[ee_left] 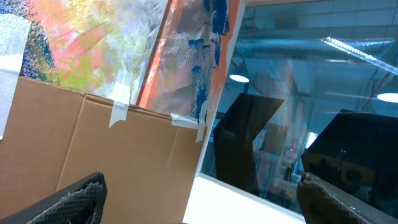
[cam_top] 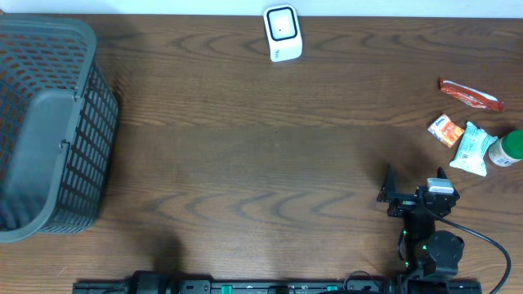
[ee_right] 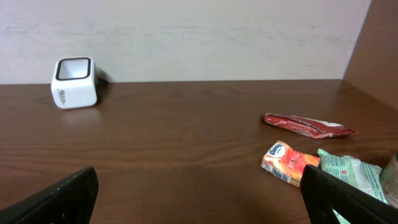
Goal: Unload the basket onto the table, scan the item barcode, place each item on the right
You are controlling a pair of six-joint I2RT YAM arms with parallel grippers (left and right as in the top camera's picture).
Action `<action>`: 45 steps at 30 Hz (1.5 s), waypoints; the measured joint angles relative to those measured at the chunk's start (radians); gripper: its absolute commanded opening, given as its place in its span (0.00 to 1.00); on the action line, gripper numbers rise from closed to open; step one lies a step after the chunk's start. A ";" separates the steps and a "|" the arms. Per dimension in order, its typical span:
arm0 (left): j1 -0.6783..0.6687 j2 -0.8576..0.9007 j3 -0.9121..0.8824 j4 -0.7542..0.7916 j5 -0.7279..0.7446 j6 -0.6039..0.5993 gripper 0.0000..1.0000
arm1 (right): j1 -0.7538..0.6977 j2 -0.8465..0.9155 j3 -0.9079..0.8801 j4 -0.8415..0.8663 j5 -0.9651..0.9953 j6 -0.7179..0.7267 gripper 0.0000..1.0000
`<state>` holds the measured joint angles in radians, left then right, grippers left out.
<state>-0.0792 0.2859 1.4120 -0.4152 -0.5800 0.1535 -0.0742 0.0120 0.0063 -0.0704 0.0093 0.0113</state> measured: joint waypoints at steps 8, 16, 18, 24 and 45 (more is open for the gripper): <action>-0.008 0.000 0.000 -0.043 0.000 0.000 0.98 | 0.000 0.000 0.000 0.000 0.000 0.000 0.99; -0.008 0.000 0.000 -0.219 0.000 0.000 0.98 | 0.000 0.000 0.000 0.001 0.000 0.000 0.99; -0.008 0.000 0.000 -0.286 0.000 0.001 0.98 | 0.000 0.000 0.000 0.000 0.000 0.000 0.99; -0.008 0.000 0.000 -0.430 -0.003 -0.008 0.98 | 0.000 0.000 0.000 0.000 0.000 0.000 0.99; -0.005 -0.181 -0.578 -0.100 0.199 -0.077 0.98 | 0.000 0.000 0.000 0.000 0.003 0.000 0.99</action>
<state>-0.0837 0.1047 0.8337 -0.5156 -0.3809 0.0761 -0.0742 0.0120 0.0063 -0.0700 0.0120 0.0113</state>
